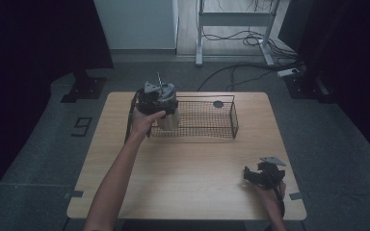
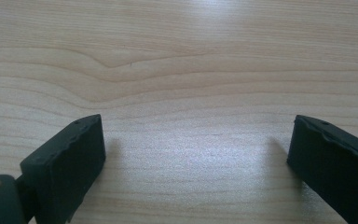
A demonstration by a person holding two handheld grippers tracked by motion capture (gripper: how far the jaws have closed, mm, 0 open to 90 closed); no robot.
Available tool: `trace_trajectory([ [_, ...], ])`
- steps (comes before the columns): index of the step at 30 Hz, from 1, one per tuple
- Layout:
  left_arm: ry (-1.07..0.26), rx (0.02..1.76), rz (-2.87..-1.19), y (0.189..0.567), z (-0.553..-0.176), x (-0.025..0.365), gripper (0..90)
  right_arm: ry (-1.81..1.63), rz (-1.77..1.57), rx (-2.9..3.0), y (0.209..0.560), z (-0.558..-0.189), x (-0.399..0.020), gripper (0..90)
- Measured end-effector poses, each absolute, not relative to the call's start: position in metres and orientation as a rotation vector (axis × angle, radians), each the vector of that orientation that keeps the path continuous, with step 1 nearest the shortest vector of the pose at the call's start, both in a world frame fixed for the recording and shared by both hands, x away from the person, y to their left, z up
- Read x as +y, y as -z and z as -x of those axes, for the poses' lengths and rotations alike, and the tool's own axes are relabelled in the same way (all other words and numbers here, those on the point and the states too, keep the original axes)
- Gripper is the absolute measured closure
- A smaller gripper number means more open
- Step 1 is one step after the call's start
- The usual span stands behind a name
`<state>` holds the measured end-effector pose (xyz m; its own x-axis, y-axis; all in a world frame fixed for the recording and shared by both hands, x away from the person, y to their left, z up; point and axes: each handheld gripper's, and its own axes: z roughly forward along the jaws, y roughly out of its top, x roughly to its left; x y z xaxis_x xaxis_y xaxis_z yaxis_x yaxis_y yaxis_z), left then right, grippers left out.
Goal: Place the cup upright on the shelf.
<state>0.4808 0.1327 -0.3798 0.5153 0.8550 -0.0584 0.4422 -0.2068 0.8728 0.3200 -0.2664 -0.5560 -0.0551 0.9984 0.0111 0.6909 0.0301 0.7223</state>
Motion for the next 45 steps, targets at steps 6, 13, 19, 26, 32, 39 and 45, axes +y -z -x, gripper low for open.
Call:
trace_trajectory([
  [6, -0.562, 1.087, -1.841, 0.381, -0.491, 0.13, 4.0, -0.78, -1.711, 1.799, 0.556, -0.32, -0.266, 3.7],
  [13, -0.587, 1.096, -1.834, 0.383, -0.501, 0.127, 4.0, -0.78, -1.711, 1.799, 0.556, -0.32, -0.266, 3.7],
  [19, -0.6, 1.127, -1.826, 0.389, -0.508, 0.129, 4.0, -0.78, -1.711, 1.8, 0.556, -0.32, -0.266, 3.7],
  [26, -0.611, 1.153, -1.823, 0.396, -0.516, 0.133, 4.0, -0.78, -1.71, 1.799, 0.556, -0.32, -0.266, 3.7],
  [32, -0.618, 1.167, -1.834, 0.403, -0.521, 0.13, 4.0, -0.78, -1.71, 1.799, 0.556, -0.32, -0.266, 3.7],
  [39, -0.621, 1.164, -1.857, 0.412, -0.524, 0.123, 4.0, -0.78, -1.71, 1.8, 0.556, -0.32, -0.267, 3.7],
  [45, -0.609, 1.175, -1.87, 0.423, -0.527, 0.12, 4.0, -0.78, -1.71, 1.799, 0.556, -0.32, -0.267, 3.7],
])
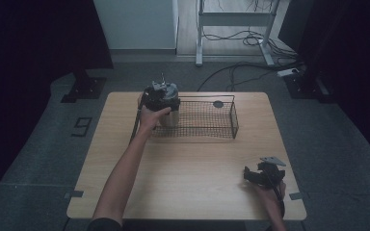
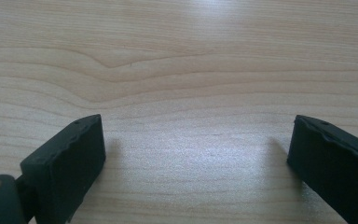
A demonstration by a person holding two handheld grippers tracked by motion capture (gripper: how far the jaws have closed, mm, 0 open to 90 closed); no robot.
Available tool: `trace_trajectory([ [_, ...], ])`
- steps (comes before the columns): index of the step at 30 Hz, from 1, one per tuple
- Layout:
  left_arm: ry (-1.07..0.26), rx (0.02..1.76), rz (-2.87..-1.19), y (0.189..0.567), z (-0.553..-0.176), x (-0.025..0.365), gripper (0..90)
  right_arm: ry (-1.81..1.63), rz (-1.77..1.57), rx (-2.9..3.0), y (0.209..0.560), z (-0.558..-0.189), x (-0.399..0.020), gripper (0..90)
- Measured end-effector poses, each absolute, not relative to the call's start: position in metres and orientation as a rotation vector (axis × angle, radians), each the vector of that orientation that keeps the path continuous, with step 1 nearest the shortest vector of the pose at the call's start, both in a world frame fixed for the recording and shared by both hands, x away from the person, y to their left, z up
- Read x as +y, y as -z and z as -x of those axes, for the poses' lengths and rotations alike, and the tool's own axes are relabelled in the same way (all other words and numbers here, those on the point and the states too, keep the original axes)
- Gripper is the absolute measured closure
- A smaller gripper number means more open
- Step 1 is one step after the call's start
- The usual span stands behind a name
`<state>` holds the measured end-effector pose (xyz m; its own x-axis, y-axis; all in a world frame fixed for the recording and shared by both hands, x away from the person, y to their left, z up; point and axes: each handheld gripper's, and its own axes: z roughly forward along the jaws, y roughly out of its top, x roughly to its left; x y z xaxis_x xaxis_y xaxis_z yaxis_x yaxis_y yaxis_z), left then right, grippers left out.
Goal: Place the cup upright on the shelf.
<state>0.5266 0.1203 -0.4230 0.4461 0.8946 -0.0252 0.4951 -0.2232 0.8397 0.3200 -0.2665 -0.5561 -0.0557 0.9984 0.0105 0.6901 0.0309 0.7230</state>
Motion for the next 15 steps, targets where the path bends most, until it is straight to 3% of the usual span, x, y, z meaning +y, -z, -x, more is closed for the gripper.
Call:
trace_trajectory([
  [15, -0.582, 1.219, -1.889, 0.445, -0.527, 0.12, 4.0, -0.78, -1.71, 1.799, 0.556, -0.32, -0.266, 3.7],
])
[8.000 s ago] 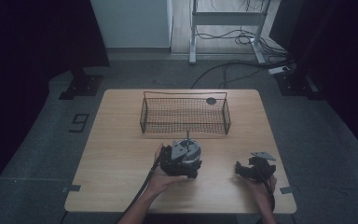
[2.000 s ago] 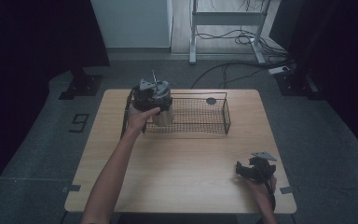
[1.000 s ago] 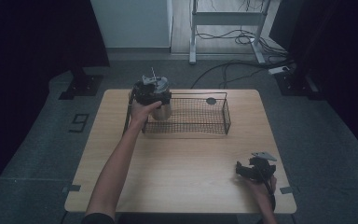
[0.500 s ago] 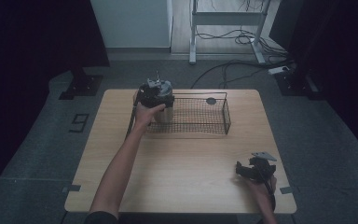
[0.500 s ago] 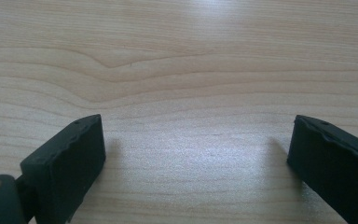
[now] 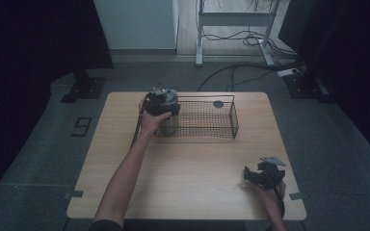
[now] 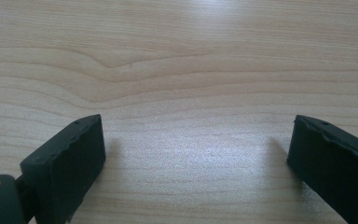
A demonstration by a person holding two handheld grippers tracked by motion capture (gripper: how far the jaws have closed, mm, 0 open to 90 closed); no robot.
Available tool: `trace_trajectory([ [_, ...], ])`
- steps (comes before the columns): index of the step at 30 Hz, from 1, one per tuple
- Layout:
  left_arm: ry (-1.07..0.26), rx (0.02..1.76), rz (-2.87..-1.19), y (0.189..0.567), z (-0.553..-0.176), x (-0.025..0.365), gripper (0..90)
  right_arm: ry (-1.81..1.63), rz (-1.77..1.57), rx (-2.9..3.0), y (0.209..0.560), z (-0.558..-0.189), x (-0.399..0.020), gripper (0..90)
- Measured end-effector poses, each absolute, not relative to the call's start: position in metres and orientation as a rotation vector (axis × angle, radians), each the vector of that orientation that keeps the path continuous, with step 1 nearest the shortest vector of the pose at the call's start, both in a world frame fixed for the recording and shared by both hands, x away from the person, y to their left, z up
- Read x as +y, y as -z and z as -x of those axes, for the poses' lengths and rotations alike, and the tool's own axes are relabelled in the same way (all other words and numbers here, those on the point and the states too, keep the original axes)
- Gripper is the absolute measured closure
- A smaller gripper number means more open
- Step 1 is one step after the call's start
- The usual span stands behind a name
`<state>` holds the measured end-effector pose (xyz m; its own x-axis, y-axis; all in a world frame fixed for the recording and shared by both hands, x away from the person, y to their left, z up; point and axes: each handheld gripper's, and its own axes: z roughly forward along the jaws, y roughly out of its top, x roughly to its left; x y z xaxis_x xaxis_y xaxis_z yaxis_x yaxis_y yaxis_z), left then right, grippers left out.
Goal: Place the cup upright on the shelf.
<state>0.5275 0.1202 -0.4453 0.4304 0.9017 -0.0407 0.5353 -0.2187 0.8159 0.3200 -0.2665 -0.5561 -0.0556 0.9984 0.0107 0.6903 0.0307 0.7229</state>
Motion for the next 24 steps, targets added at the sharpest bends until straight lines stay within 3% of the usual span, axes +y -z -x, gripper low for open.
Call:
trace_trajectory([
  [24, -0.586, 1.235, -1.883, 0.461, -0.526, 0.114, 3.9, -0.78, -1.709, 1.8, 0.556, -0.32, -0.267, 3.7],
])
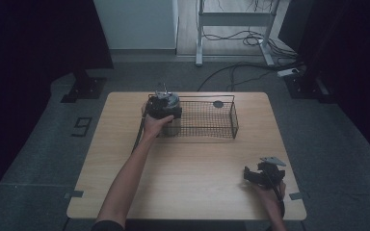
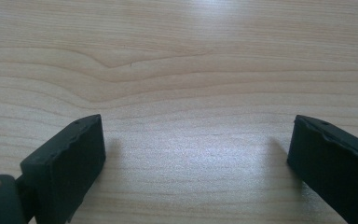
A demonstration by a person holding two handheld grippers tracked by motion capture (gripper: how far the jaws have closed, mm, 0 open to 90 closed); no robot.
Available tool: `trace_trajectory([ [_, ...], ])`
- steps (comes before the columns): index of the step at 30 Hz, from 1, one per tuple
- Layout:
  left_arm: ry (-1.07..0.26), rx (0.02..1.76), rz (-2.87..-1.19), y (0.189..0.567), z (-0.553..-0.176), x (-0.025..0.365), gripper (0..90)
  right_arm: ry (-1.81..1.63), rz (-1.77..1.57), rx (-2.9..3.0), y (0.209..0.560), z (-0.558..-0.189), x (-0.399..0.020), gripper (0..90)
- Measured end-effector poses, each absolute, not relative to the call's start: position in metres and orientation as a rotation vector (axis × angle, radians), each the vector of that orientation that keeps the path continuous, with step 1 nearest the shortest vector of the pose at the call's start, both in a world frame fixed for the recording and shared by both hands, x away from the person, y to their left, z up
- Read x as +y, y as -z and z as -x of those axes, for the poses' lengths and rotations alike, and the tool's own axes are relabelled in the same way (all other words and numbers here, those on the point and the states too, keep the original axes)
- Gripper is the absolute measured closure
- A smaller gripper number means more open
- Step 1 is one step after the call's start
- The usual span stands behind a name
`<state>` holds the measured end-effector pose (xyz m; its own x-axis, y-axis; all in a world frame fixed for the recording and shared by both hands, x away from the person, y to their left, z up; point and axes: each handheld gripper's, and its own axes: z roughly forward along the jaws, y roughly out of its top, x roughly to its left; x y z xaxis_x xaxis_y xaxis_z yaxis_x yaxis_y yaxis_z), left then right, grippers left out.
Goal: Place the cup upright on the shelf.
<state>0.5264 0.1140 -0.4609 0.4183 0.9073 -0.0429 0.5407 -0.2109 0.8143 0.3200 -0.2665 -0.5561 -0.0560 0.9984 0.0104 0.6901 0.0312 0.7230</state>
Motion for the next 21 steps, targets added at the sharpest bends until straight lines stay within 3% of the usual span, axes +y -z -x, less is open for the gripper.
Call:
trace_trajectory([
  [21, -0.609, 1.234, -1.877, 0.4594, -0.5162, 0.113, 3.4, -0.78, -1.709, 1.8, 0.5561, -0.3199, -0.2665, 3.7],
])
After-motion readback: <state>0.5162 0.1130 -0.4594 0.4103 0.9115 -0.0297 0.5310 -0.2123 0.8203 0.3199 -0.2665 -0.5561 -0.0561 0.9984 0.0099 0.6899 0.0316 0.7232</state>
